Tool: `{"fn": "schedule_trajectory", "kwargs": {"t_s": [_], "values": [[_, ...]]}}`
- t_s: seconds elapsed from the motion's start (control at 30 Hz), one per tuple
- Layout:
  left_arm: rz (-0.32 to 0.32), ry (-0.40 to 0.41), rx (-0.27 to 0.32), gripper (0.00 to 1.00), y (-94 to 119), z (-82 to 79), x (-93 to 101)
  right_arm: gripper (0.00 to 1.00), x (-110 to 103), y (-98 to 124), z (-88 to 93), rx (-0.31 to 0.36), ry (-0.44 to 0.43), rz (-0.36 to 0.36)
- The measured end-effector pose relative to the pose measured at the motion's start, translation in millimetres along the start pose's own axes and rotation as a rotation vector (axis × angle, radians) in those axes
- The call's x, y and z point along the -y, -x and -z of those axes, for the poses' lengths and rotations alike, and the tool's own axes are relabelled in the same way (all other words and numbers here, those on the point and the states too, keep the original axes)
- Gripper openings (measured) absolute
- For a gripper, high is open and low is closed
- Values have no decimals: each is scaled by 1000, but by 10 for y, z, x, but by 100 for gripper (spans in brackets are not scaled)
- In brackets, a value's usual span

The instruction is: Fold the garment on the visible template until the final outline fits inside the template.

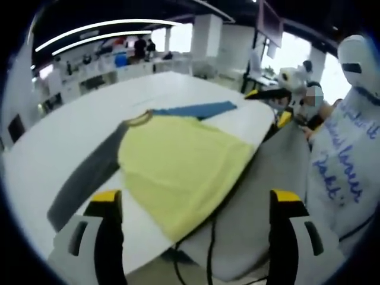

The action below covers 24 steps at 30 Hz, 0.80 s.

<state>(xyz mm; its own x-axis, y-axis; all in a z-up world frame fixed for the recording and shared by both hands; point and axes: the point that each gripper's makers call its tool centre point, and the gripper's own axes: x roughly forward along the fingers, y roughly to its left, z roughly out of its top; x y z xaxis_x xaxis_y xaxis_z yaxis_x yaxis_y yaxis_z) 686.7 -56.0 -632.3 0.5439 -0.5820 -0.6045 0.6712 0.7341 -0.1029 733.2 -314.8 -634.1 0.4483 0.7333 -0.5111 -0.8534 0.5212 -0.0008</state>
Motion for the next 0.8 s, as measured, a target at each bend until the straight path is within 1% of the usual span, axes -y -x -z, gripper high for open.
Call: {"fn": "schedule_trajectory", "kwargs": {"t_s": [0.1, 0.2, 0.37, 0.5, 0.8], "values": [[1, -1, -7, 99, -11, 13, 8, 100, -12, -1, 20, -8, 1, -5], [-12, -10, -15, 99, -13, 30, -9, 100, 14, 3, 35, -11, -6, 4], [-15, 4, -5, 99, -5, 24, -14, 100, 54, 9, 32, -2, -23, 19], [-7, 17, -13, 99, -11, 45, 14, 100, 45, -2, 36, -3, -23, 13], [-6, 24, -7, 97, -11, 39, 19, 100, 41, -3, -16, 34, -27, 6]]}}
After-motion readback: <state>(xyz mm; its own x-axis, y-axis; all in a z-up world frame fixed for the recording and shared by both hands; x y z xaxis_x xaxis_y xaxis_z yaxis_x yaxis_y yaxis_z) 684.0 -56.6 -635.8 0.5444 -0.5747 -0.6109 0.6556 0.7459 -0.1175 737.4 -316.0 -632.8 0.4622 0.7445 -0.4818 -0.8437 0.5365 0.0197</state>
